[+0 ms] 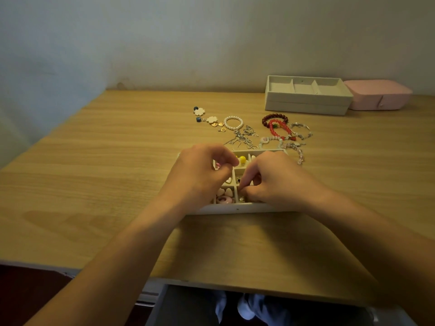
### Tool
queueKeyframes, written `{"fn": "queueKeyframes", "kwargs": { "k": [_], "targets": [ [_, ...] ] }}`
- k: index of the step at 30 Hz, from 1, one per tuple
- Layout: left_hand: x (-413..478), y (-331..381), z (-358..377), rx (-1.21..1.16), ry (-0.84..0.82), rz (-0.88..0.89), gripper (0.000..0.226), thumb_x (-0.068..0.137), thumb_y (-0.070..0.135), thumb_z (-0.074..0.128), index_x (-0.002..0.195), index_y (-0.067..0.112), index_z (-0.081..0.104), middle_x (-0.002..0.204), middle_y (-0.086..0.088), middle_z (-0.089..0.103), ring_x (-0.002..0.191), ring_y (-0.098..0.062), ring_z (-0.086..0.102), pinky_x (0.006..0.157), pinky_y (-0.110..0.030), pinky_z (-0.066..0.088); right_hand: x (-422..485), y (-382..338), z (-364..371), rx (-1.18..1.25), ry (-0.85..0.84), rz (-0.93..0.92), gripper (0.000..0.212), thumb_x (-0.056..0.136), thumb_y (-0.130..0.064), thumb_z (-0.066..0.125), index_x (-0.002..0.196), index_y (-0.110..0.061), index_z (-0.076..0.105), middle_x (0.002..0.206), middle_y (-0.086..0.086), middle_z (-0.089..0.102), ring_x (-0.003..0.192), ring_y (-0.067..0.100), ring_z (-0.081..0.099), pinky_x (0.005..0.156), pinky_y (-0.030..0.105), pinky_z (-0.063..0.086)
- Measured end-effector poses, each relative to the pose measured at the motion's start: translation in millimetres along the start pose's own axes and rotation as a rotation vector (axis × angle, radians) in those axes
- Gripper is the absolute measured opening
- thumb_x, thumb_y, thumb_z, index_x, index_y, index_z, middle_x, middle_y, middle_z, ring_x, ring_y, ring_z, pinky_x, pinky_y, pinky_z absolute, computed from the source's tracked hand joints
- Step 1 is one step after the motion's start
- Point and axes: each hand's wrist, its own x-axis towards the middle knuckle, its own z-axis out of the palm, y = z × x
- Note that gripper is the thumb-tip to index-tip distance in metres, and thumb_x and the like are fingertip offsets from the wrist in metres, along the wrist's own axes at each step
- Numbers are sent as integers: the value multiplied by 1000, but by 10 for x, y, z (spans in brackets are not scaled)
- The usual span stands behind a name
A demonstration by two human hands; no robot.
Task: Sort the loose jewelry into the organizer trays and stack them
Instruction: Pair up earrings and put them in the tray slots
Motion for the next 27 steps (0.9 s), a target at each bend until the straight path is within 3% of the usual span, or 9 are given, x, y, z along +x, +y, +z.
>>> {"fn": "queueKeyframes", "kwargs": {
  "k": [2,5,10,16,19,22,27],
  "targets": [
    [23,-28,-20,-6,-25,-8,18,89,20,68,86,37,73,86,16,70,65,2,55,58,-21,43,-9,21,-36,16,-2,-10,17,89,-18,71,98,-28,81,82,-23,63,77,-1,59,62,11,45],
    [73,-56,-46,9,-48,-26,18,90,19,69,86,36,74,81,18,68,61,11,53,54,-14,34,-18,20,-107,39,-106,-14,20,89,-17,68,96,-30,81,84,-24,64,77,-2,60,60,12,46],
    [122,-14,-87,27,-79,-22,15,92,20,67,92,32,76,83,17,67,63,14,53,56,-16,36,0,-17,-142,-43,-251,-32,26,96,-17,59,103,-31,79,93,-19,68,85,4,65,81,30,60],
    [356,19,-288,38,-54,-57,14,94,21,66,95,32,74,90,16,67,75,4,59,62,-17,44,225,-7,-419,102,-88,-6,31,96,-15,57,82,-37,74,93,-12,72,77,18,67,66,39,59],
    [649,-72,-364,110,-86,-111,13,95,21,65,94,33,72,92,14,65,84,1,59,63,-16,42,485,36,-511,207,-49,30,29,97,-14,57,83,-34,73,100,-16,66,83,9,65,68,26,58],
    [1001,-238,-332,150,-144,-151,12,94,17,67,95,27,74,91,7,69,81,-3,61,61,-19,43,786,81,-519,359,-8,99,26,98,-11,58,86,-25,76,98,-15,62,94,4,58,86,28,50],
    [1555,-483,-113,315,-210,-131,13,89,17,72,96,27,72,101,1,70,87,-14,64,78,-30,54,1282,156,-478,420,75,172,23,100,-10,56,91,-17,76,97,-8,62,93,7,54,76,28,44]
  ]
}}
